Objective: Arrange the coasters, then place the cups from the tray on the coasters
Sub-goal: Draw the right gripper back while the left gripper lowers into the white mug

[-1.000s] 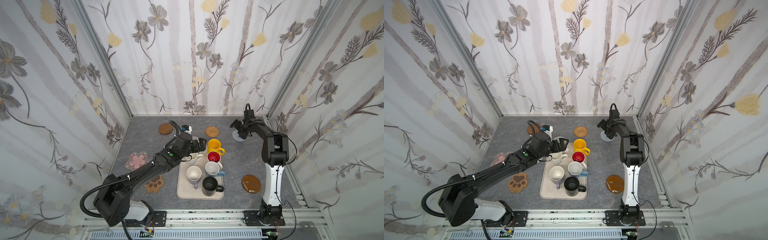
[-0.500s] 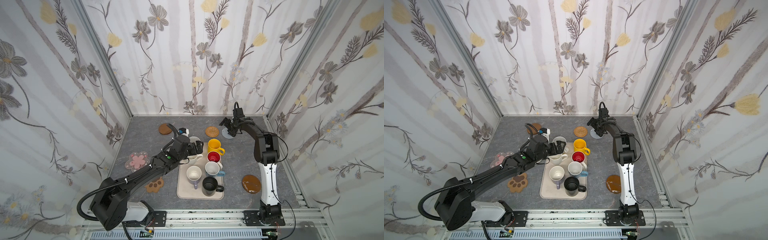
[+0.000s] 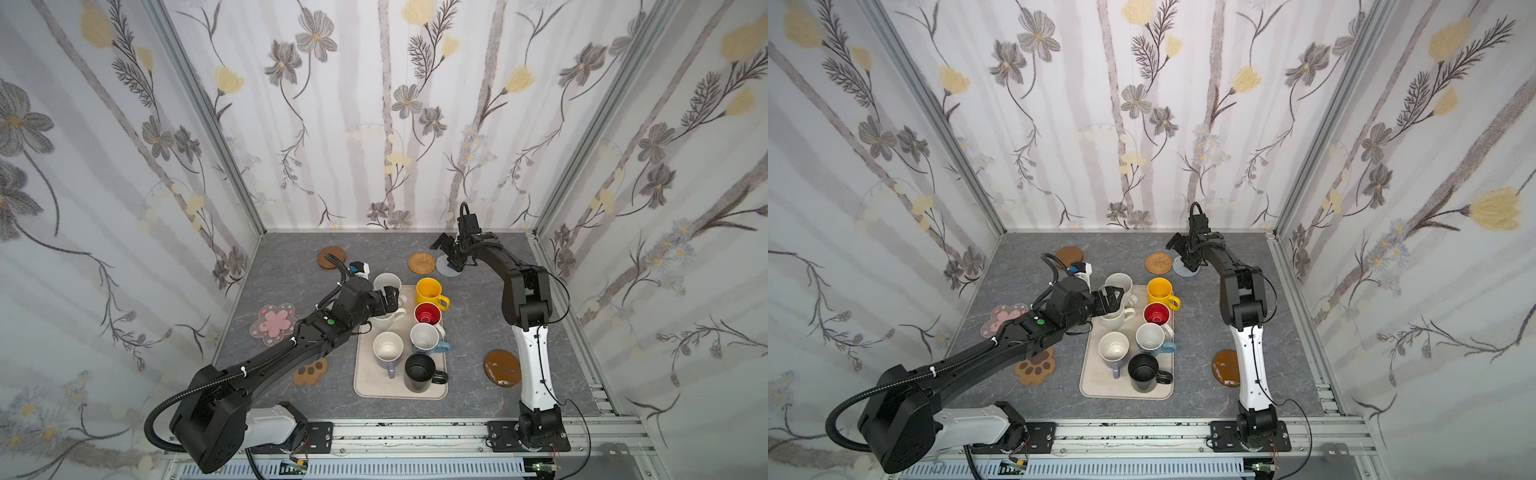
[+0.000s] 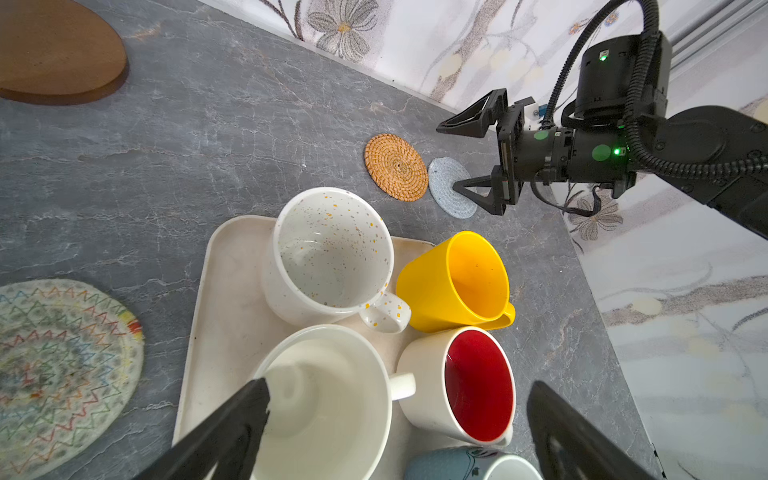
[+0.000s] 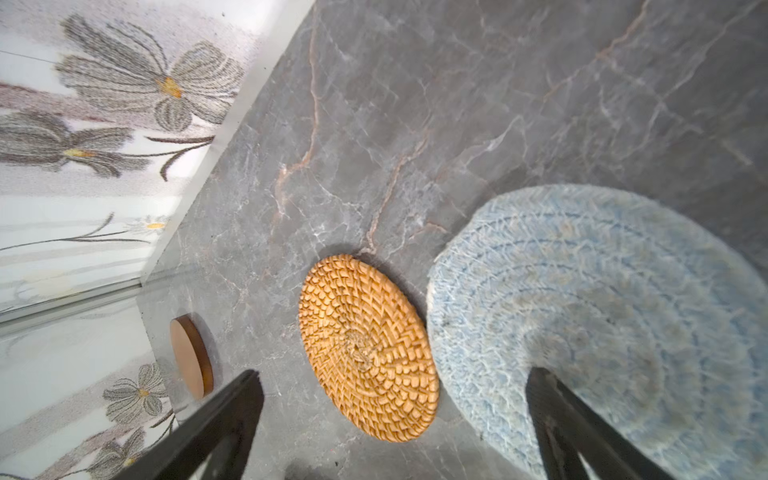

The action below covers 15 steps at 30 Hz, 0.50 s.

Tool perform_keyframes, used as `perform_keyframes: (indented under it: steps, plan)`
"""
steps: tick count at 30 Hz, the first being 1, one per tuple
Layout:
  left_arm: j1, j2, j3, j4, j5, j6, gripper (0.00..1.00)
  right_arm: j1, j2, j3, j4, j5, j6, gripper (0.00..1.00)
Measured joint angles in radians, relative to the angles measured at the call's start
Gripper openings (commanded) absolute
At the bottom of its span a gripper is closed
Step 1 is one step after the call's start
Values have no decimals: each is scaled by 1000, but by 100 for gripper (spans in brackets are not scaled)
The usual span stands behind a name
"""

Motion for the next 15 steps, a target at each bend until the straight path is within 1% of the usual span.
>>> perform_keyframes:
  steps: [4,7,12,15]
  plan:
    - [0,-26,-4,-9,-1,0,100,-12,-36,11,-7,18,-10,100]
    - [0,-56,-4,-1,-6,0,100,-21,-95,16,-19,39,-49,100]
    - [-1,-69,6,-7,-7,0,100,-22,-195,21,-59,67,-150,100]
    - [-8,-68,14,-12,-8,0,100,-18,-266,-19,-104,121,-231,100]
